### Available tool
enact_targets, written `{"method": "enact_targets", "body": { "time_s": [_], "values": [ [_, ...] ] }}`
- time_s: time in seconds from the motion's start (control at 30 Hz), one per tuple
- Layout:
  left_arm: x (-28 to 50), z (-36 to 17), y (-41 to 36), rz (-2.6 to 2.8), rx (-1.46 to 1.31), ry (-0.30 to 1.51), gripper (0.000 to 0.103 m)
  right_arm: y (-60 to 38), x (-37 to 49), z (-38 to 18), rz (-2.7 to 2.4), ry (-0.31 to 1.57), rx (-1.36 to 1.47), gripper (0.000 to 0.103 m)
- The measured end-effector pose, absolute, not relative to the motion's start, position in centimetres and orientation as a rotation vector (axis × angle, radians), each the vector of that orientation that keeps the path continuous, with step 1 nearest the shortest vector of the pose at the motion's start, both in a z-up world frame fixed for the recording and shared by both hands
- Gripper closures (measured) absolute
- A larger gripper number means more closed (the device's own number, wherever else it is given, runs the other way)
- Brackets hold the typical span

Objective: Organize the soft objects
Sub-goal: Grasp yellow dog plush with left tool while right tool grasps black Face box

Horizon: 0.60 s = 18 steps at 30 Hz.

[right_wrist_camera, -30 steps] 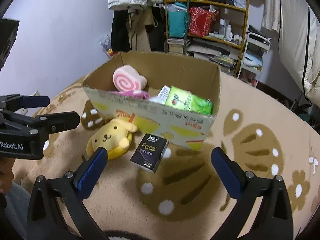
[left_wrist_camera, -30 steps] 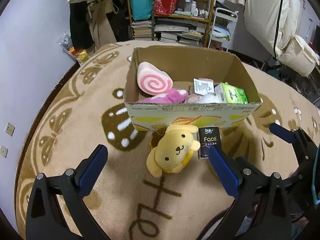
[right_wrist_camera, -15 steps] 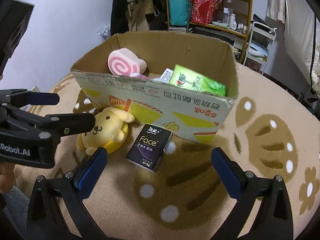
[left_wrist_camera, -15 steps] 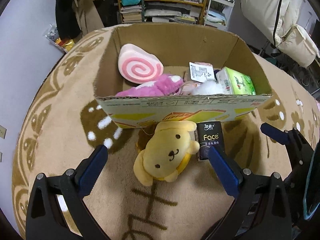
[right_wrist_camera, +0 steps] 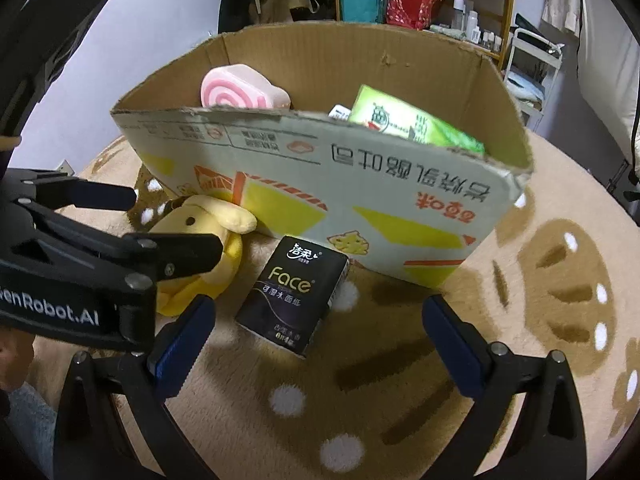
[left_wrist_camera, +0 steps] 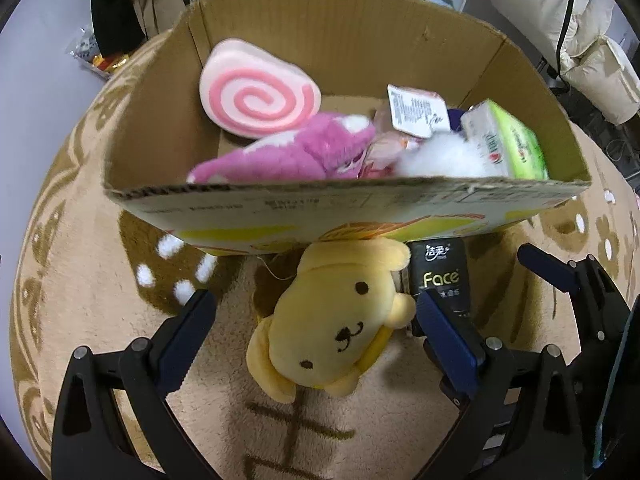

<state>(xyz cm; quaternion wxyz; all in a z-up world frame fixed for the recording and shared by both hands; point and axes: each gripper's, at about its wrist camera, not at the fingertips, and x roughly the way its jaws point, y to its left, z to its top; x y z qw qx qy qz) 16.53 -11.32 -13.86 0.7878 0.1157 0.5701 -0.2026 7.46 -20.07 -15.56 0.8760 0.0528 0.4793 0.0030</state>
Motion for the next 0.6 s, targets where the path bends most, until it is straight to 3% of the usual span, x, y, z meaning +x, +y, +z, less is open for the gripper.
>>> {"method": "enact_targets", "body": {
  "time_s": [0.43, 0.6],
  "values": [
    [17.3, -16.1, -12.2, -0.416, 0.254, 1.278, 0.003, -20.0, 8.6, -17.0, 0.008, 1.031, 0.109, 0.0],
    [17.2, -16.3, -12.7, -0.409, 0.25, 1.287, 0.018, -20.2, 9.2, -17.4, 0.007, 1.044, 0.102, 0.0]
  ]
}}
